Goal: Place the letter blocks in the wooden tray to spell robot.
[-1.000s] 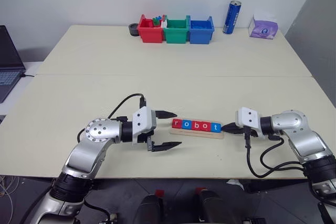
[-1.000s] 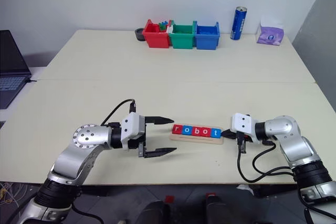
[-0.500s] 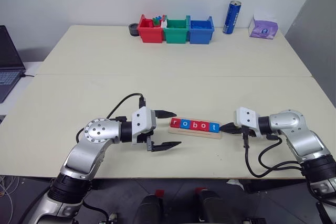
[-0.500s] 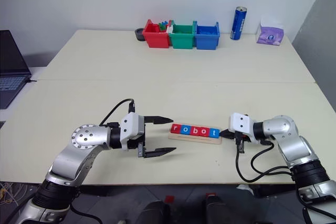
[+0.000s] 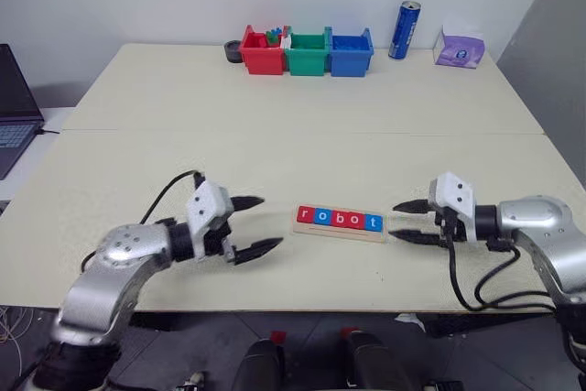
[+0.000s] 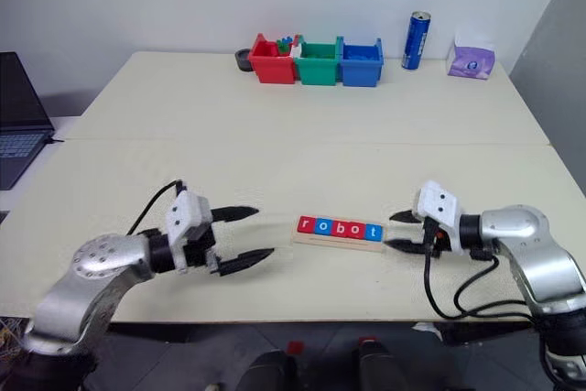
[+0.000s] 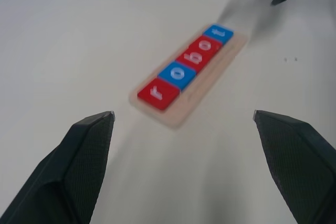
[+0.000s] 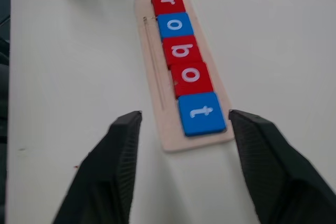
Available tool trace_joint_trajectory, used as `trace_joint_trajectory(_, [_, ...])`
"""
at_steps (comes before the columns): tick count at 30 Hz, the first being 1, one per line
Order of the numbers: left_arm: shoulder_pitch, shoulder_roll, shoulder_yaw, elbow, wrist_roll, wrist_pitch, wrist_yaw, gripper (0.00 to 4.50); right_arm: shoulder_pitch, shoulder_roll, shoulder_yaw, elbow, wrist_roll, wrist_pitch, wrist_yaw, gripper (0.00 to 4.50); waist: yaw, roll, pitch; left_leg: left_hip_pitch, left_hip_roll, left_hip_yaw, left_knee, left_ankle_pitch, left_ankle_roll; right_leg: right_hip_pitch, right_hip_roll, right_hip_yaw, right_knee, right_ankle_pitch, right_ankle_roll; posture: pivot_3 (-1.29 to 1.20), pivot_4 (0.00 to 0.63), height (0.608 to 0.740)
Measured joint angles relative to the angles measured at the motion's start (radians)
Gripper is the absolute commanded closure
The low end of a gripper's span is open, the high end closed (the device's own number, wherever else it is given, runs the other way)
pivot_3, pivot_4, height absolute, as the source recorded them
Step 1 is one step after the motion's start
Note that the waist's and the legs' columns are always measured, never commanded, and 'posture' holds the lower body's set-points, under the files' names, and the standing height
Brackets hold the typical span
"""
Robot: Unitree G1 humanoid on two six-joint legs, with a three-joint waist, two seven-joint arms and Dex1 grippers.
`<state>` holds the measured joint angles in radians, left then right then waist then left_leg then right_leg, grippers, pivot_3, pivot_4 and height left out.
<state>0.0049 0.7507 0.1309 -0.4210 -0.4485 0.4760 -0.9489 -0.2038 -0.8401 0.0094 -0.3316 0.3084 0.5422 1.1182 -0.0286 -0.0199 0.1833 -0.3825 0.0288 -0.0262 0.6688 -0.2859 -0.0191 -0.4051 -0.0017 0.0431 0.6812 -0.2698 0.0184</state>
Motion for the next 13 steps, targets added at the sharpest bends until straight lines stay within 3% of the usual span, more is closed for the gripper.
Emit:
trace_joint_trajectory(2, [0.036,0.012,0.027,-0.008,-0.004,0.016,0.005,0.0,0.021,-0.004,-0.012,-0.024,0.016,0.031,-0.02,0.01,0.0,0.0,0.0,0.0,-0.001,0.0,0.0,0.0,0.0,0.0,0.0,0.0,0.0,0.0,0.0,0.0,0.15,0.74])
trace_joint_trajectory(13, [0.066,0.011,0.007,-0.06,0.012,0.0,0.044,0.0,0.037,0.034,-0.026,-0.072,0.056,0.148,-0.153,0.01,0.0,0.0,0.0,0.0,-0.001,0.001,0.001,0.0,0.0,0.0,0.002,0.001,0.0,0.0,0.001,0.0,0.15,0.74])
